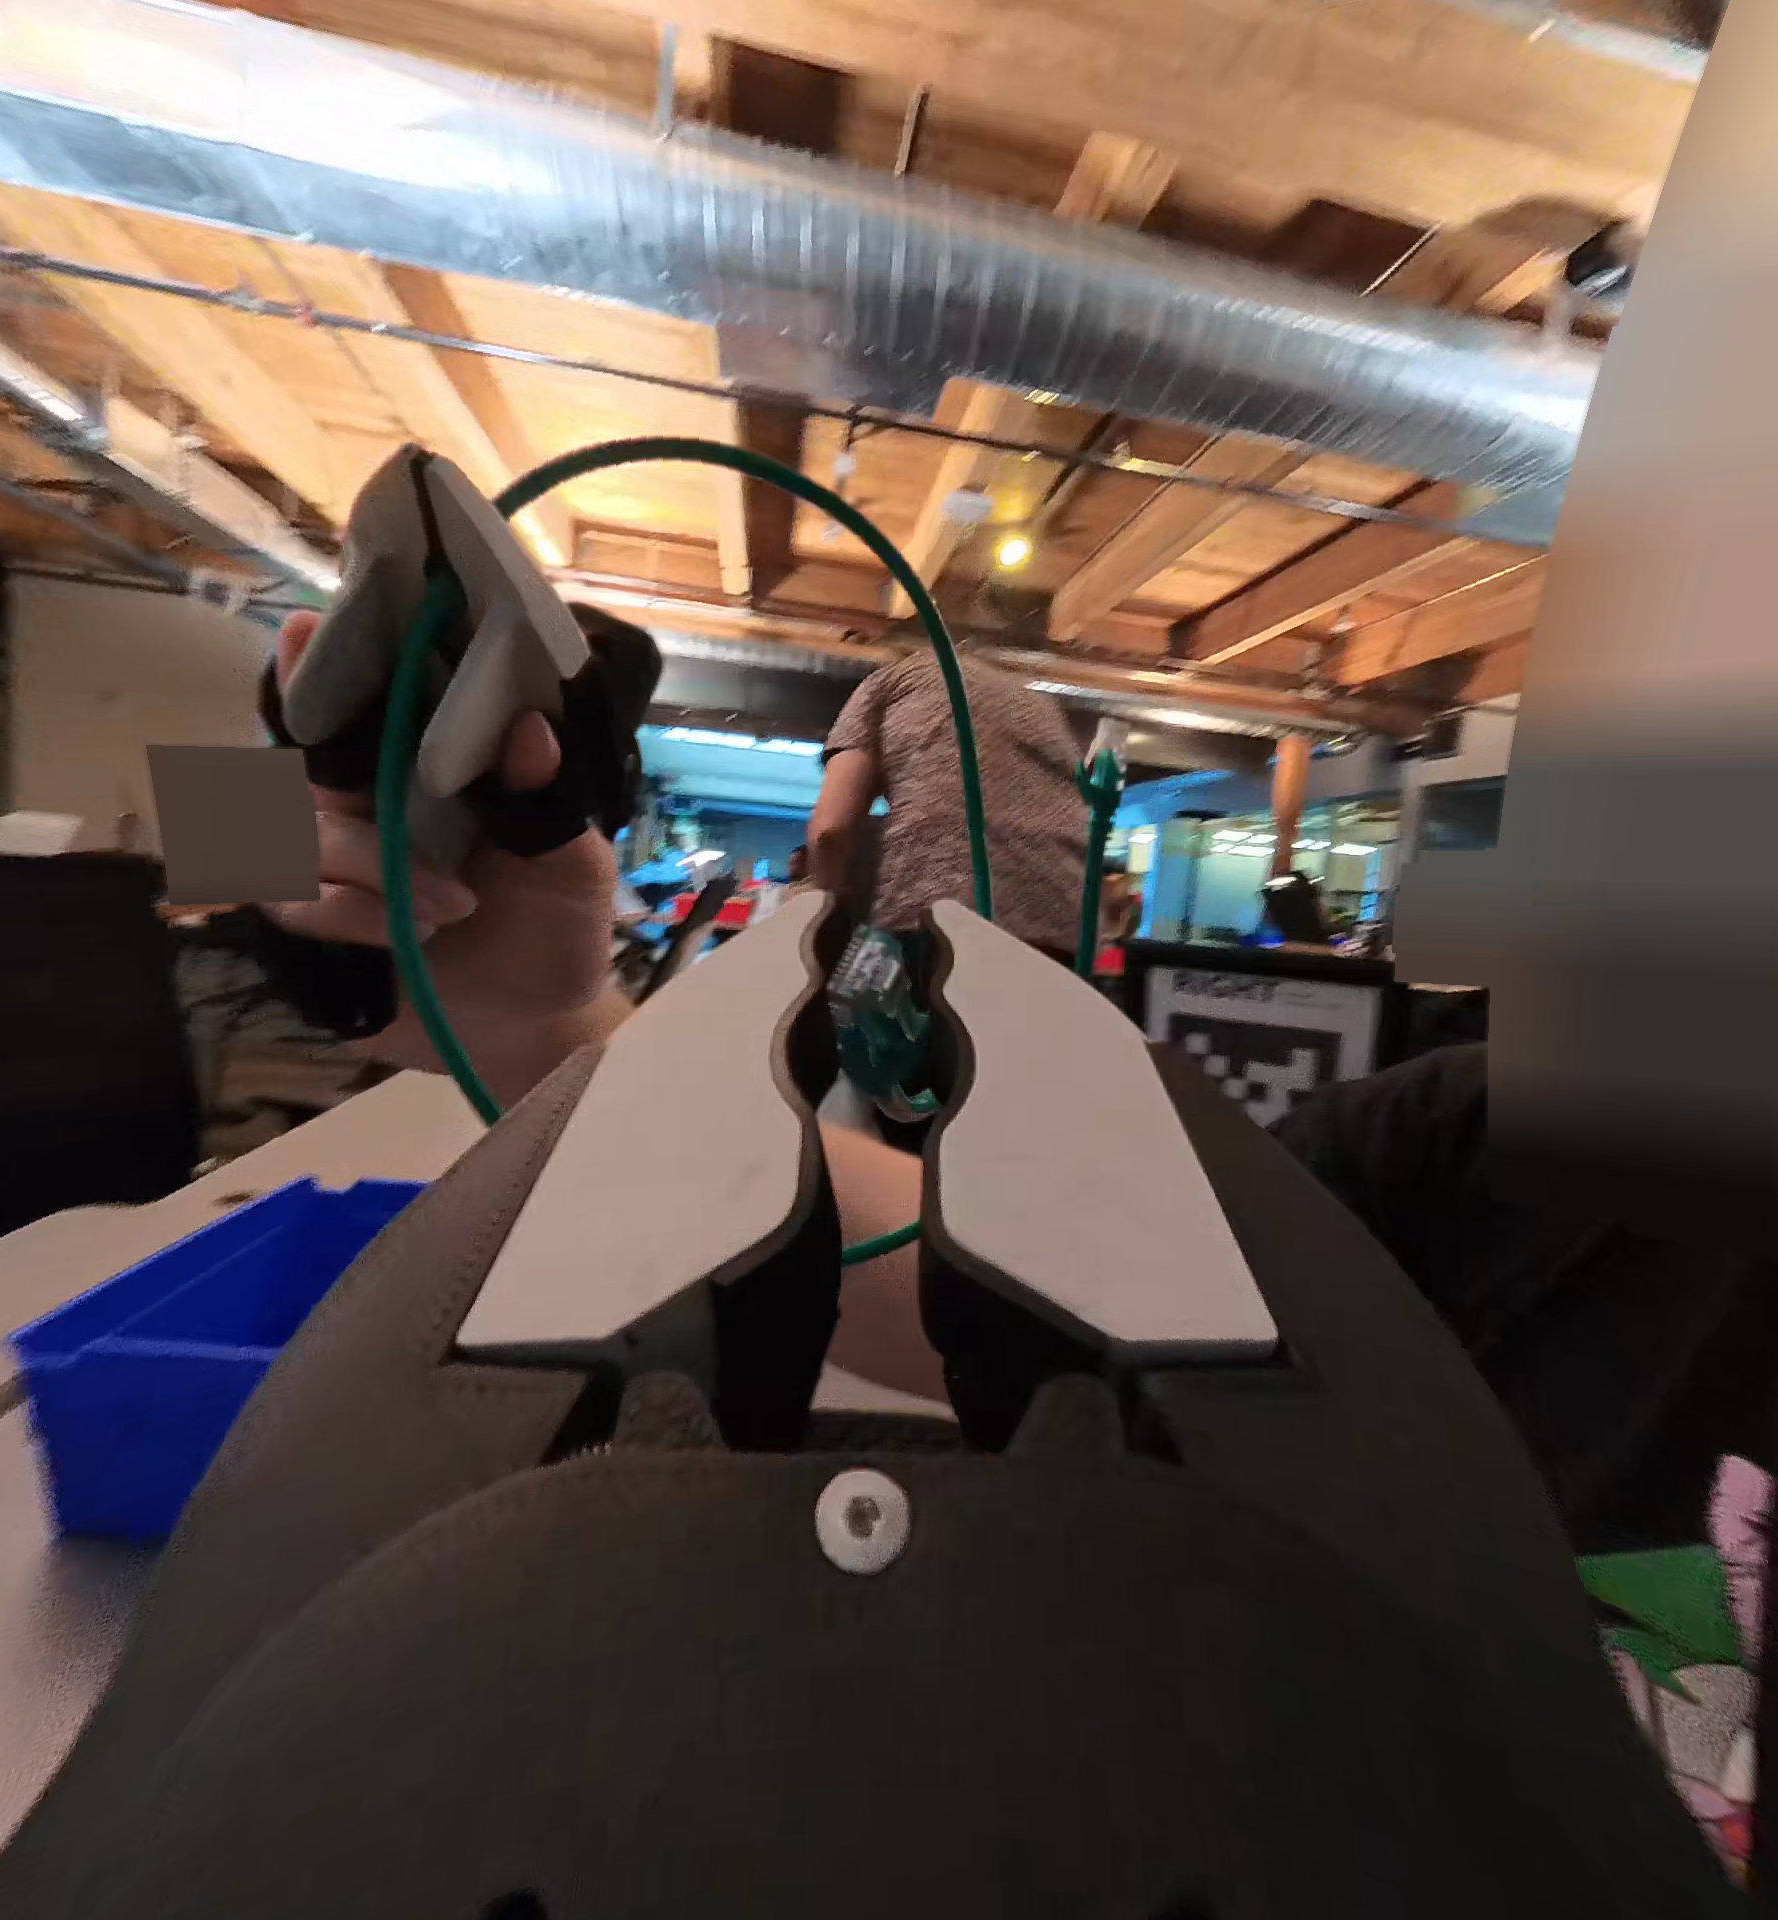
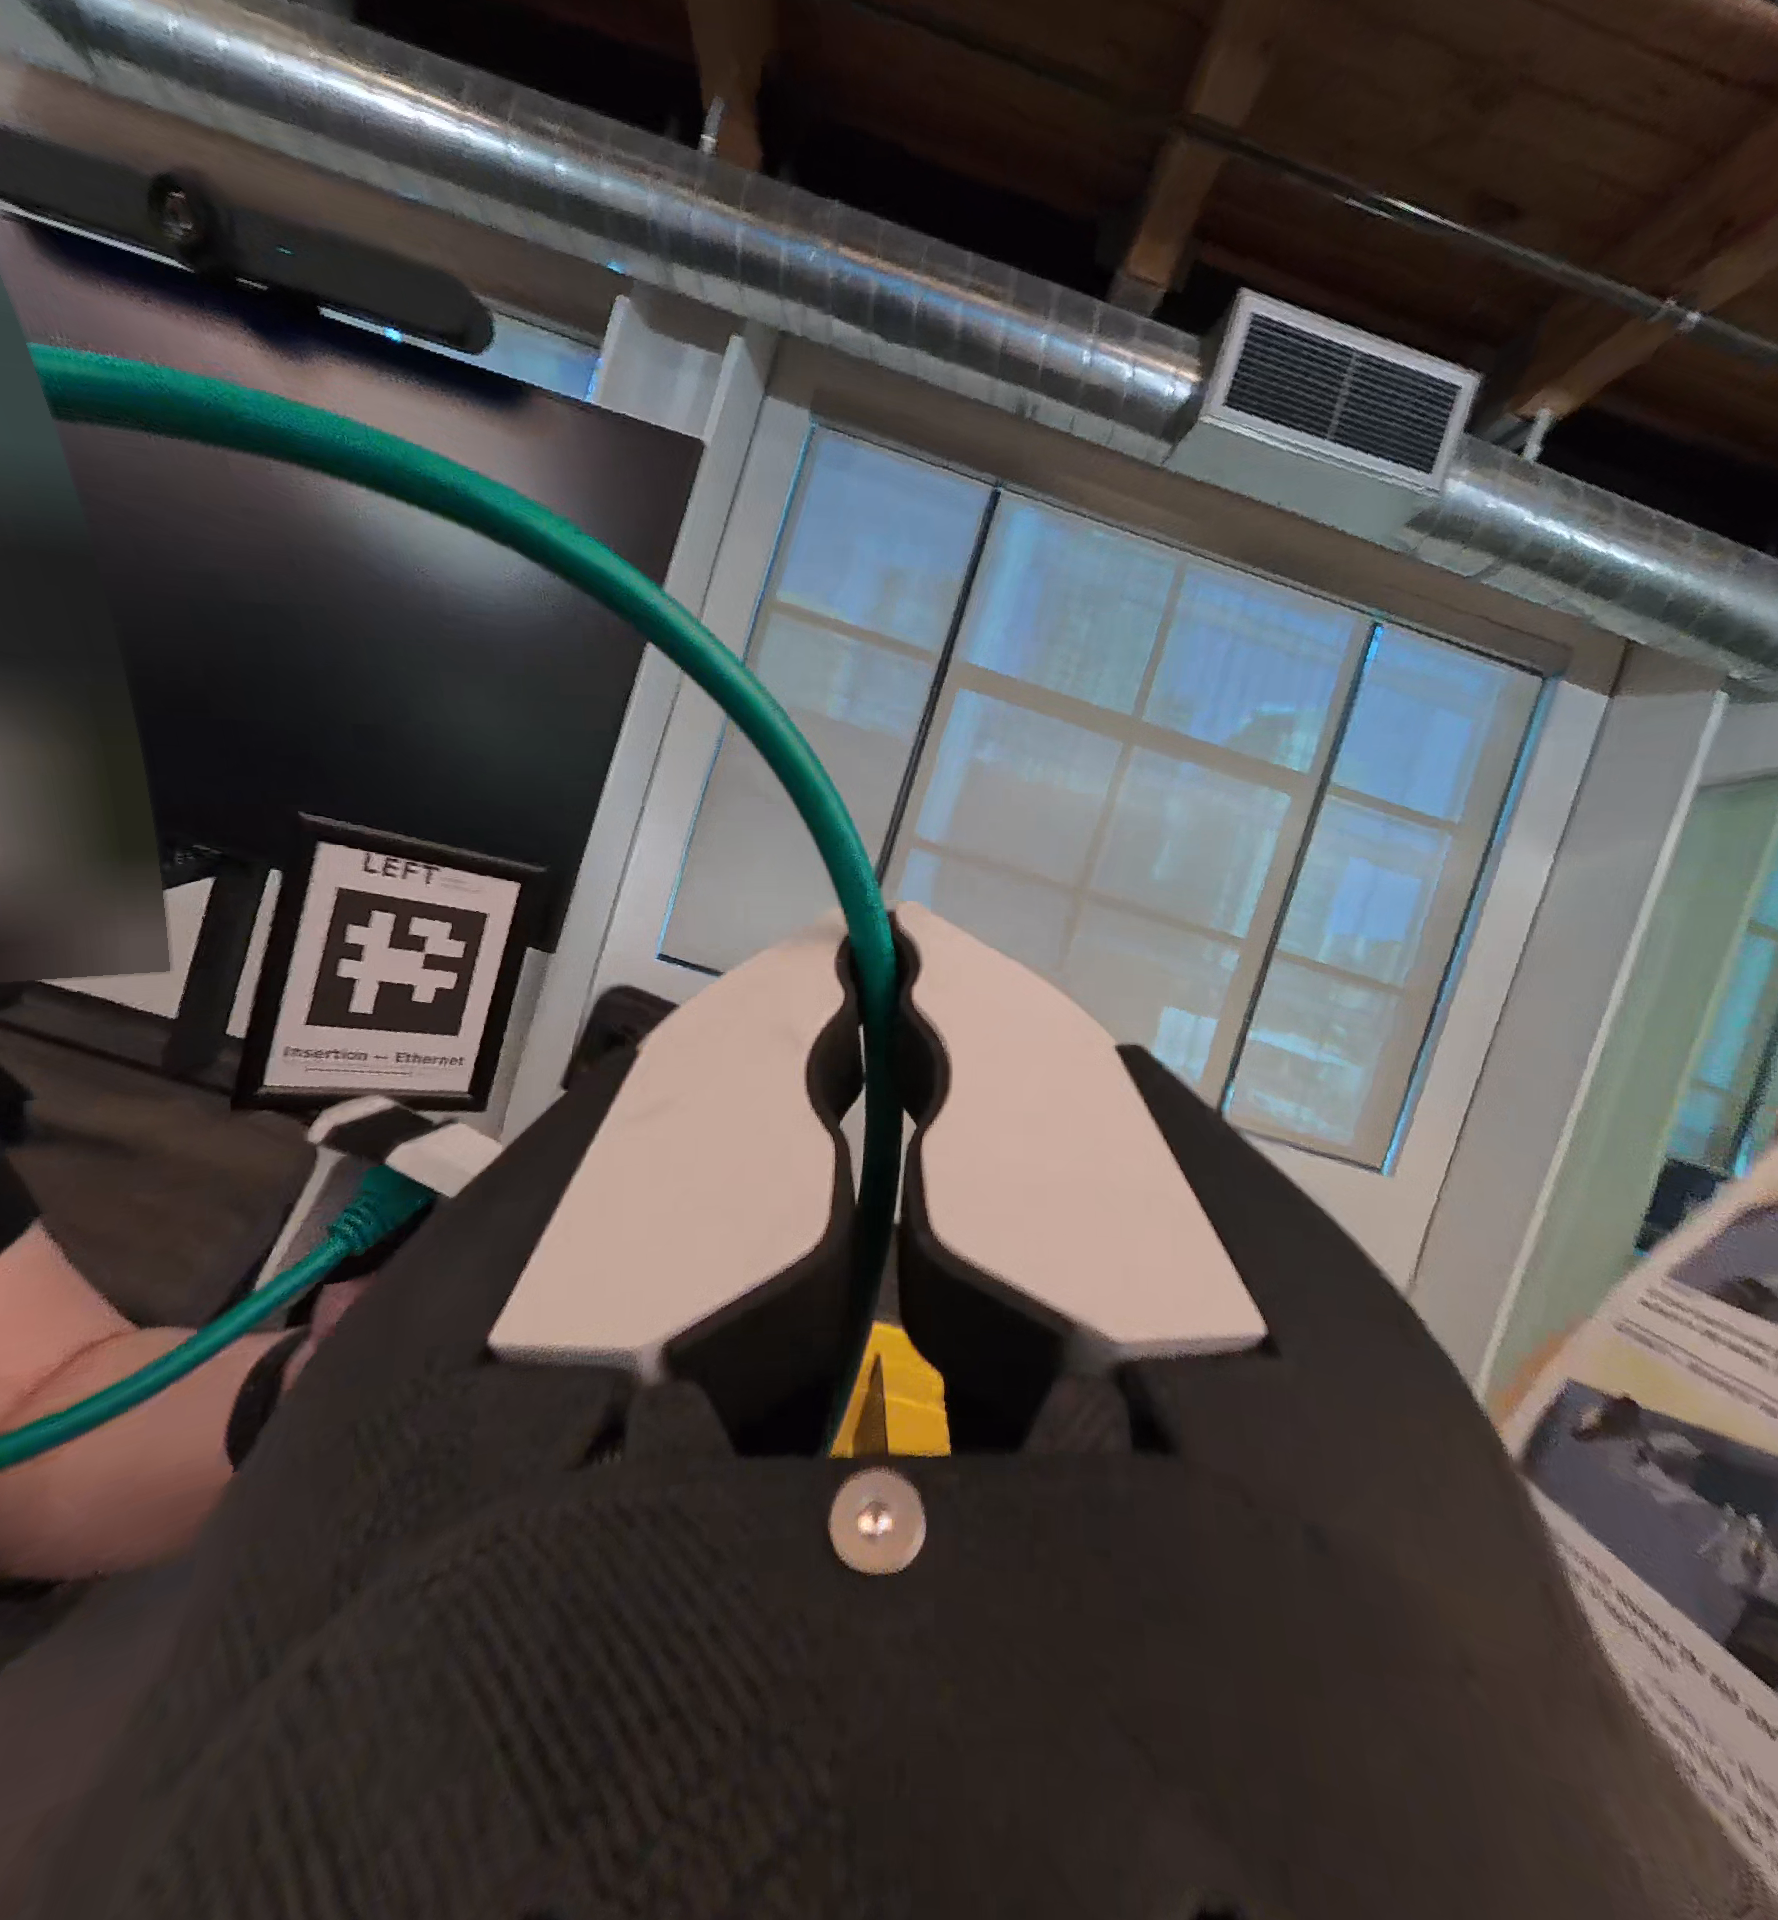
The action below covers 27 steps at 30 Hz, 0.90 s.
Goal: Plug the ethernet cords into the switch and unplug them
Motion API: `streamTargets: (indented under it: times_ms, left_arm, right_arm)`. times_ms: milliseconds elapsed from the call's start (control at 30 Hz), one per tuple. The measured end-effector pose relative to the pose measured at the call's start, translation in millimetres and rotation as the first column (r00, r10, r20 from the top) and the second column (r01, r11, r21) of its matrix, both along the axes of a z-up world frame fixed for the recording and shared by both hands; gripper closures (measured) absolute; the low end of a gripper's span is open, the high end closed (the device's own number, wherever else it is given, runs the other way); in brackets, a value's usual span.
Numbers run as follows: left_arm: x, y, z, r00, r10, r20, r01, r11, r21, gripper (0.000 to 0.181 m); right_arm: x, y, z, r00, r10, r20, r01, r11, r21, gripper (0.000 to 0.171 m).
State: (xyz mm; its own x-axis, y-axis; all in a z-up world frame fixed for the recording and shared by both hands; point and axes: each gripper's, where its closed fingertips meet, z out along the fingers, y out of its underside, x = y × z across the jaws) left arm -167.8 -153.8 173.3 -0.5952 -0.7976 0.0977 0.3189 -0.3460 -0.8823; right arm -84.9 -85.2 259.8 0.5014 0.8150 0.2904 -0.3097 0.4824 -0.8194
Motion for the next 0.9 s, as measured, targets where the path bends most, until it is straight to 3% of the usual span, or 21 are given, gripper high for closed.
streamTargets:
  times_ms: [67, 167, 267, 367, 467, 533, 567, 600, 667, 700, 733, 800, 900]
  left_arm:
    - [6.5, 13.0, -5.5, 0.994, 0.084, -0.070, -0.085, 0.996, -0.015, 0.170]
    - [5.7, 33.6, -6.1, 0.981, 0.138, -0.133, -0.151, 0.984, -0.091, 0.172]
    - [2.0, 56.3, -7.7, 0.958, 0.213, -0.194, -0.243, 0.959, -0.147, 0.173]
    - [1.2, 76.6, -14.9, 0.926, 0.255, -0.279, -0.313, 0.931, -0.186, 0.174]
    - [5.2, 93.8, -26.0, 0.901, 0.240, -0.362, -0.341, 0.907, -0.246, 0.174]
    - [7.8, 102.6, -32.6, 0.888, 0.239, -0.394, -0.362, 0.891, -0.276, 0.175]
    - [9.1, 106.8, -35.6, 0.880, 0.245, -0.406, -0.377, 0.881, -0.286, 0.175]
    - [10.5, 110.8, -38.3, 0.874, 0.254, -0.414, -0.393, 0.871, -0.295, 0.175]
    - [14.5, 115.7, -43.2, 0.865, 0.254, -0.433, -0.406, 0.861, -0.306, 0.175]
    - [16.8, 117.6, -44.6, 0.863, 0.252, -0.437, -0.410, 0.855, -0.318, 0.175]
    - [19.3, 118.6, -45.7, 0.862, 0.247, -0.442, -0.412, 0.850, -0.328, 0.175]
    - [23.7, 120.0, -46.5, 0.860, 0.246, -0.447, -0.420, 0.840, -0.345, 0.175]
    - [29.6, 119.1, -46.6, 0.852, 0.263, -0.453, -0.440, 0.827, -0.349, 0.174]
  right_arm:
    - [2.9, 18.5, -13.7, 0.998, -0.057, 0.036, 0.059, 0.996, -0.066, 0.167]
    - [7.3, 53.3, -59.1, 0.961, -0.152, 0.232, 0.204, 0.954, -0.221, 0.157]
    - [38.0, 83.1, -116.3, 0.833, -0.253, 0.491, 0.445, 0.834, -0.325, 0.146]
    - [100.0, 98.9, -159.4, 0.640, -0.334, 0.692, 0.704, 0.616, -0.354, 0.145]
    - [178.2, 96.6, -182.4, 0.459, -0.381, 0.803, 0.886, 0.264, -0.381, 0.144]
    - [208.3, 86.9, -176.2, 0.415, -0.446, 0.793, 0.904, 0.102, -0.416, 0.142]
    - [208.7, 81.1, -164.5, 0.421, -0.501, 0.756, 0.894, 0.086, -0.441, 0.141]
    - [190.2, 74.7, -147.2, 0.482, -0.551, 0.681, 0.862, 0.158, -0.482, 0.139]
    - [104.0, 50.3, -109.0, 0.743, -0.540, 0.396, 0.661, 0.497, -0.562, 0.137]
    - [53.5, 31.7, -100.5, 0.851, -0.450, 0.271, 0.520, 0.649, -0.555, 0.134]
    - [8.5, 14.5, -106.7, 0.907, -0.348, 0.239, 0.422, 0.731, -0.536, 0.133]
    - [-50.3, 1.1, -144.4, 0.900, -0.287, 0.328, 0.424, 0.752, -0.504, 0.128]
    - [-73.5, 12.6, -184.9, 0.780, -0.448, 0.437, 0.613, 0.687, -0.390, 0.124]
